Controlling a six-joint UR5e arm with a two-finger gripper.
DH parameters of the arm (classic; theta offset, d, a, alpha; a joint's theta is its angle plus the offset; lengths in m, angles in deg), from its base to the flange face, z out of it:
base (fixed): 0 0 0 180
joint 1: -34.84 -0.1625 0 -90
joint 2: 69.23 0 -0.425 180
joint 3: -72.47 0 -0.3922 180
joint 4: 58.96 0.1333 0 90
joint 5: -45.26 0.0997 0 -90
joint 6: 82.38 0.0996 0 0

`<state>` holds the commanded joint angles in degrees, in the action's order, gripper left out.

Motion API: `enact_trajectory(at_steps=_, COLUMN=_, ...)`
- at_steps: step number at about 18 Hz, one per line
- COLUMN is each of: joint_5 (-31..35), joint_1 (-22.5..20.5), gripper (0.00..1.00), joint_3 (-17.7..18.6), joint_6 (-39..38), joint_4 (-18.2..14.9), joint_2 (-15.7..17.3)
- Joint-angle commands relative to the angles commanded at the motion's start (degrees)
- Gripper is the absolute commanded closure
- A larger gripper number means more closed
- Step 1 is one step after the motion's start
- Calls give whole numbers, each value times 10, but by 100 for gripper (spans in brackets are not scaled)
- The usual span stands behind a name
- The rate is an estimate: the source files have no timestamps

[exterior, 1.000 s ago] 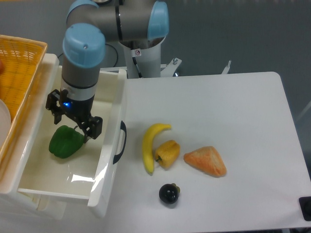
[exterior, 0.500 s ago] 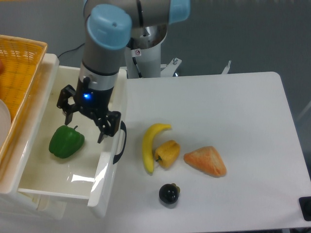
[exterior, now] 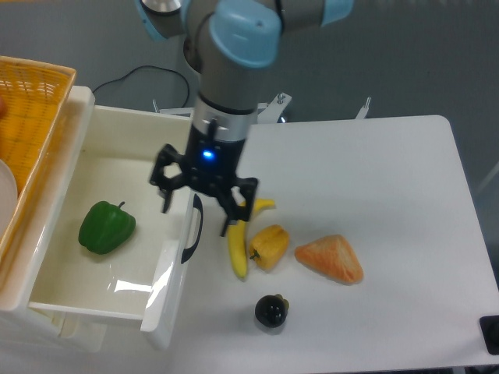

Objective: Place the green pepper in the upper white drawer

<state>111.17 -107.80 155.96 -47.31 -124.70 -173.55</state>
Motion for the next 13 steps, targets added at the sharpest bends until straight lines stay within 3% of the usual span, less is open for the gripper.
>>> enact_trajectory(at_steps=4, joint_5=11, joint_1=-37, gripper=0, joint_3=5, joint_6=56, joint_4=3, joint_2=-25)
enact_trajectory(at_steps=7, joint_5=109, joint_1=-49, gripper=0, joint_3=11, joint_6=156, joint_4=3, joint_2=-43)
enact_trajectory(at_steps=9, joint_5=165, joint_1=-52, gripper=0, joint_3=21, joint_6=182, joint_4=7, joint_2=-55)
enact_trajectory(at_steps=13, joint_5=201, joint_1=-69, gripper=0, joint_3=33, joint_6=209, joint_4=9, joint_2=-75)
